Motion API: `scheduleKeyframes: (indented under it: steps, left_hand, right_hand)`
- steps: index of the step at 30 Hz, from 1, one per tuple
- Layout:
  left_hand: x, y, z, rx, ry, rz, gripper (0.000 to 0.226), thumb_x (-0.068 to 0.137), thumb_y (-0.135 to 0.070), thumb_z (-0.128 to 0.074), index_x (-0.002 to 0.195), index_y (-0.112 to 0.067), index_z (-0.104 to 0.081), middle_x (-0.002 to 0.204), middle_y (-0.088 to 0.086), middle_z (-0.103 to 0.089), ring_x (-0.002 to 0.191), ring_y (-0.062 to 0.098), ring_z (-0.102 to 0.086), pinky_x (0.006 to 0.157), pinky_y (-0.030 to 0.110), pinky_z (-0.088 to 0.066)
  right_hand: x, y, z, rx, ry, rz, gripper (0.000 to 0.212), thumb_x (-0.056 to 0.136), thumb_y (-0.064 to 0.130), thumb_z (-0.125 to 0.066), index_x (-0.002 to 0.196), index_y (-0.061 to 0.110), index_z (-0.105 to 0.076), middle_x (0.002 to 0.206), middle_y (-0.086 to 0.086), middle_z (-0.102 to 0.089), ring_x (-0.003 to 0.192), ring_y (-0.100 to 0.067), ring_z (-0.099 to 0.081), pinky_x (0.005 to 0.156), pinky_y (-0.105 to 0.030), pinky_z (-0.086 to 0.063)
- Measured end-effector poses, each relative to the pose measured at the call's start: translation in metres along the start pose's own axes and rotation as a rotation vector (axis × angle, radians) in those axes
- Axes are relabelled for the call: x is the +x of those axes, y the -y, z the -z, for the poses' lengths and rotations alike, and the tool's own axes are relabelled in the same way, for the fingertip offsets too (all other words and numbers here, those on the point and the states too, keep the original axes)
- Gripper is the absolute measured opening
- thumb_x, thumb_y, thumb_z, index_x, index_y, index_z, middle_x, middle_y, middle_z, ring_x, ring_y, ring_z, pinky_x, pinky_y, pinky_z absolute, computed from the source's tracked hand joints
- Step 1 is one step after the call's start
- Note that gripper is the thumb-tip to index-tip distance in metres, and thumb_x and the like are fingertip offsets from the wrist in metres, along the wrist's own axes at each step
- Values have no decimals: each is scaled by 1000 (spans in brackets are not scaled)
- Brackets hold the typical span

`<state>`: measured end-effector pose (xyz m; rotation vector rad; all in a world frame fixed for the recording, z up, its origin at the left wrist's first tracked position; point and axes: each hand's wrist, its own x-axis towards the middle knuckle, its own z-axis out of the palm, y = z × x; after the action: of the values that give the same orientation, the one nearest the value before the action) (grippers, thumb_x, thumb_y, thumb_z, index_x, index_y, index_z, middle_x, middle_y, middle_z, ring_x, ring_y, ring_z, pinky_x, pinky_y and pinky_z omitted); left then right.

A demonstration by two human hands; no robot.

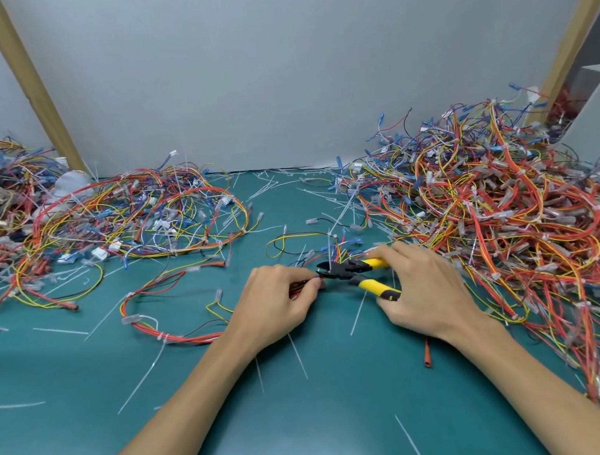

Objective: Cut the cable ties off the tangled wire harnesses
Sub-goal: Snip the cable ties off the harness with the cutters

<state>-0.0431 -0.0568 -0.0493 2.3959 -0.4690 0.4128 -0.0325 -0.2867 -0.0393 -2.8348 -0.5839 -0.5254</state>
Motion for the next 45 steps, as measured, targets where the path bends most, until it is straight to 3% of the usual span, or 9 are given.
scheduleKeyframes:
  steps: [9,14,21,30,33,36,38,42,45]
  left_hand:
    - [0,-2,1,-40,2,37,22,95,-27,-57,88,-18,-76,55,4,-46,62,30,-43,56,29,-27]
    - [0,0,0,-33,13,37,23,96,-28,-56,88,-17,-76,59,10,-54,64,33,-45,57,32,-32]
    - [1,1,-1,-28,20,43,23,96,-27,-56,88,-16,-75,62,11,-55,66,33,-45,59,34,-36]
    - [-1,0,-1,-3,39,52,24,96,-29,-54,91,-18,-75,65,8,-61,67,31,-50,61,33,-37]
    - [-3,1,-2,40,43,39,23,97,-31,-52,93,-22,-73,71,1,-65,74,26,-55,71,36,-44]
    - [-3,0,-1,53,18,16,21,98,-30,-52,94,-21,-70,81,-5,-66,84,21,-55,80,38,-45]
    - [-3,0,1,31,-5,6,18,97,-27,-56,101,-18,-70,94,-5,-66,94,19,-58,85,36,-45]
    - [-5,1,11,69,37,-32,29,93,-34,-61,120,-24,-65,119,-9,-60,111,16,-54,95,35,-42]
    - [-6,-3,23,226,-8,-66,28,90,-42,-58,113,-32,-68,118,-18,-62,114,13,-53,93,39,-38]
  right_hand:
    - [0,-2,1,60,18,-38,39,76,36,-71,112,30,-58,97,9,-60,91,-19,-55,70,-27,-33]
    - [0,-2,5,49,56,-50,33,75,34,-70,107,30,-58,90,8,-59,87,-19,-55,70,-30,-43]
    - [0,1,9,-17,63,-88,16,72,28,-65,79,25,-51,67,3,-57,67,-24,-52,48,-22,-21]
    - [0,1,-2,87,47,-127,13,62,25,-51,73,19,-49,53,-1,-44,57,-31,-46,46,-27,-29]
    - [0,1,-6,171,-49,-218,15,71,24,-61,79,26,-49,58,5,-48,61,-27,-49,48,-29,-33]
    - [-1,1,-6,88,-108,-208,30,71,28,-68,97,35,-54,75,12,-51,73,-20,-52,55,-29,-30]
    - [0,-2,-4,24,-130,-140,43,69,28,-73,109,32,-57,85,11,-49,82,-21,-52,66,-30,-31]
    - [2,-9,2,-92,-226,-122,54,62,26,-79,113,21,-61,92,0,-54,88,-25,-52,78,-37,-33]
    - [2,-11,7,-86,-267,-166,57,61,28,-79,115,19,-60,97,-4,-54,91,-27,-50,84,-40,-37]
